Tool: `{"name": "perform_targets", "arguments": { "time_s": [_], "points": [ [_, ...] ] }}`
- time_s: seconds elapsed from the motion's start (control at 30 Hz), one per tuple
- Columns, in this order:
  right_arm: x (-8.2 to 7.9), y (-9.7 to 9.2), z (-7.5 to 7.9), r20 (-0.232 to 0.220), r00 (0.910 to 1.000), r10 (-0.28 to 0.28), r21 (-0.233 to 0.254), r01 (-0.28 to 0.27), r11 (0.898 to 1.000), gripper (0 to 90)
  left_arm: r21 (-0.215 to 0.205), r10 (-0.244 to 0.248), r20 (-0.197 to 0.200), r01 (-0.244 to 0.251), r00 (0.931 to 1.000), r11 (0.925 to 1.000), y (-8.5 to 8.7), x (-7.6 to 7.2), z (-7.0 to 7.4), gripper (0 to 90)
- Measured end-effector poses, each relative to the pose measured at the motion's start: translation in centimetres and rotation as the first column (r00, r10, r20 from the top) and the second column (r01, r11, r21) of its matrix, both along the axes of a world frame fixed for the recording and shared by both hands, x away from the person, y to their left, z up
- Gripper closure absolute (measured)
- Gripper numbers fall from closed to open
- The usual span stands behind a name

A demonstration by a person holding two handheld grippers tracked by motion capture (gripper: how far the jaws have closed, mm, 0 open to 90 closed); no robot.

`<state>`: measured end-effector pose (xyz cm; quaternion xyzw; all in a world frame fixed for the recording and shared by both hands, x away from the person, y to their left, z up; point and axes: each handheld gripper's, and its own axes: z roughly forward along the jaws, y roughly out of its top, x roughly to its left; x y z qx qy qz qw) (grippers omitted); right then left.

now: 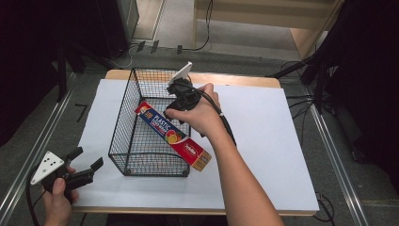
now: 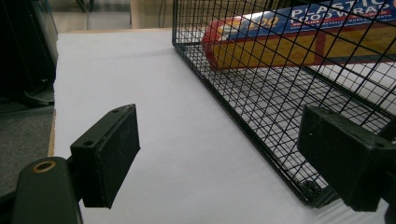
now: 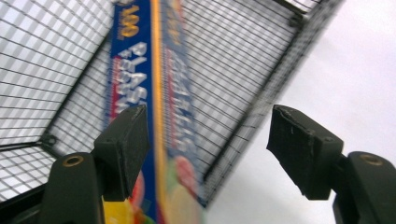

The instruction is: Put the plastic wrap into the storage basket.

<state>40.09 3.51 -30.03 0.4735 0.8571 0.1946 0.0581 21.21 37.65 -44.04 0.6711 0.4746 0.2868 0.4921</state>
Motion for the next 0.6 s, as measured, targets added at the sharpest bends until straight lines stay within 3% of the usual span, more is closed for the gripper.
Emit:
{"name": "perform_targets", "arguments": {
  "time_s": [0.2, 0.6],
  "points": [
    [0.1, -2.6, -0.2, 0.01, 0.9993, -0.035, -0.001, 0.035, 0.999, 30.1, 0.001, -0.003, -0.002, 0.003, 1.0, 1.0, -0.2, 0.0, 0.0, 13.3],
    [-0.3, -7.3, -2.8, -0.001, 0.9957, -0.092, 0.008, 0.092, 0.996, 29.1, 0.005, 0.006, -0.003, -0.006, 1.0, 1.0, -0.1, 0.0, 0.0, 13.3]
  ]
}}
